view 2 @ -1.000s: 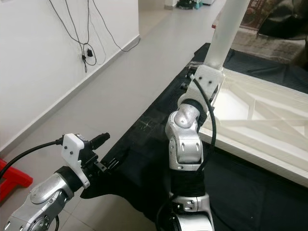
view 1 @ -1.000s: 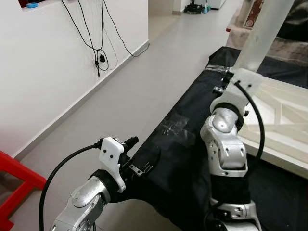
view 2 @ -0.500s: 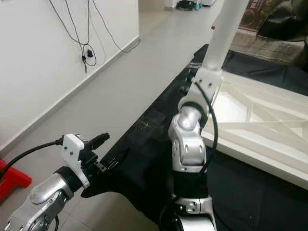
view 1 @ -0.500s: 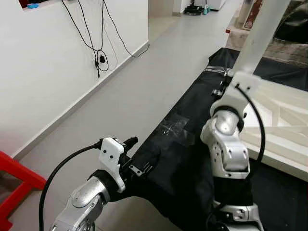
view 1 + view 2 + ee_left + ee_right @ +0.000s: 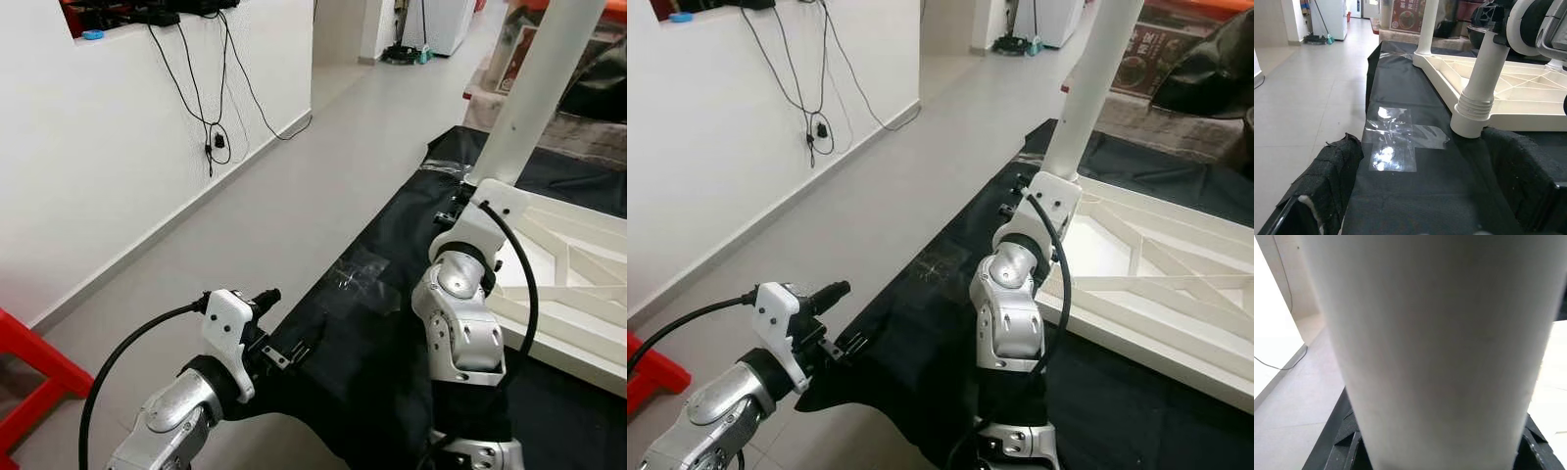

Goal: Building children table

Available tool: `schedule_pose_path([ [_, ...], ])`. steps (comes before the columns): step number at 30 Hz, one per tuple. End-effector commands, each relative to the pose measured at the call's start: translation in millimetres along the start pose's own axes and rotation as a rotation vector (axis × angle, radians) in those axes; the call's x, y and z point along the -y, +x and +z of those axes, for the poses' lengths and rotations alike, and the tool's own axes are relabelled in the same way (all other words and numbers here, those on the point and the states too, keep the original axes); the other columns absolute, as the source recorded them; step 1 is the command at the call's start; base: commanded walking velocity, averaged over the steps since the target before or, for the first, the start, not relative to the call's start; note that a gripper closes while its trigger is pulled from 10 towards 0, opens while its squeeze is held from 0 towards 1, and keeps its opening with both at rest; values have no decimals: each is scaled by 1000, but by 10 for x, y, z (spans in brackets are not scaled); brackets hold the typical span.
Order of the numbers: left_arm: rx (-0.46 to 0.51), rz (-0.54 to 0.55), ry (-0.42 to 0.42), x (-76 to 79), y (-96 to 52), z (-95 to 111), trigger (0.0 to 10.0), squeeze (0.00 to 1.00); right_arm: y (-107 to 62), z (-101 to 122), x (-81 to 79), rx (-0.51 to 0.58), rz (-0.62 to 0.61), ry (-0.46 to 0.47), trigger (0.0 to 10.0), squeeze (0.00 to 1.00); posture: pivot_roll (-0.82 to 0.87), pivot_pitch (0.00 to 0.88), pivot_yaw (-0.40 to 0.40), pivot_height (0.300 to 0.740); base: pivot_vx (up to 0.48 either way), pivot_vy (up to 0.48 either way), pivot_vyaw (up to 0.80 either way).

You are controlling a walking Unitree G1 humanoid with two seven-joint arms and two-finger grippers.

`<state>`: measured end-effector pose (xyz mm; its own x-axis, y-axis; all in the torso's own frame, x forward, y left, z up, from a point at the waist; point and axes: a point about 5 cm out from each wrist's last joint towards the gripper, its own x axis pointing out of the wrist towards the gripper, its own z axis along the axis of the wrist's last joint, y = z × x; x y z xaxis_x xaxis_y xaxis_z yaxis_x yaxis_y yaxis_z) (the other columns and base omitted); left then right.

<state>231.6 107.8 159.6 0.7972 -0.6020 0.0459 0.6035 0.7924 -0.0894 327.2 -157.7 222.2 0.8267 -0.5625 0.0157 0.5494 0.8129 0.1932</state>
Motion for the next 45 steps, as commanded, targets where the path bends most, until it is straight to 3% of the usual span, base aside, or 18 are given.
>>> schedule_pose_path([
  [1, -10, -1, 2, -10, -15, -28, 10000, 0, -134, -481, 41, -278, -58, 87, 10000, 0, 139, 138, 10, 740, 0, 0, 0],
  [6, -10, 1, 1, -6, -14, -32, 10000, 0, -195, -552, 84, -298, -99, 59, 10000, 0, 140, 140, 10, 740, 0, 0, 0],
  [10, -11, 1, 1, -7, -16, -32, 10000, 0, -268, -636, 198, -309, -237, -26, 10000, 0, 141, 144, 14, 740, 0, 0, 0],
  [16, -13, 0, 4, -12, -22, -28, 10000, 0, -301, -623, 210, -302, -328, -75, 10000, 0, 145, 148, 13, 740, 0, 0, 0],
  [31, -12, -4, 3, -7, -21, -27, 10000, 0, -279, -599, 156, -283, -261, -66, 10000, 0, 143, 147, 14, 740, 0, 0, 0],
  [32, -12, -3, 2, -6, -20, -28, 10000, 0, -273, -588, 150, -278, -252, -60, 10000, 843, 143, 147, 15, 740, 0, 0, 0],
  [33, -12, -3, 2, -6, -20, -28, 10000, 0, -273, -588, 150, -278, -252, -60, 10000, 843, 143, 147, 15, 740, 0, 0, 0],
  [34, -12, -3, 1, -5, -19, -28, 10000, 0, -267, -571, 146, -265, -250, -59, 10000, 1000, 144, 147, 13, 740, 0, 0, 0],
  [35, -13, -3, 1, -6, -20, -31, 10000, 0, -259, -546, 134, -248, -236, -54, 10000, 0, 143, 147, 14, 740, 0, 0, 0],
  [45, -16, -2, 3, -9, -25, -39, 10000, 0, -260, -471, 99, -181, -187, -62, 10000, 0, 142, 147, 14, 740, 0, 0, 0],
])
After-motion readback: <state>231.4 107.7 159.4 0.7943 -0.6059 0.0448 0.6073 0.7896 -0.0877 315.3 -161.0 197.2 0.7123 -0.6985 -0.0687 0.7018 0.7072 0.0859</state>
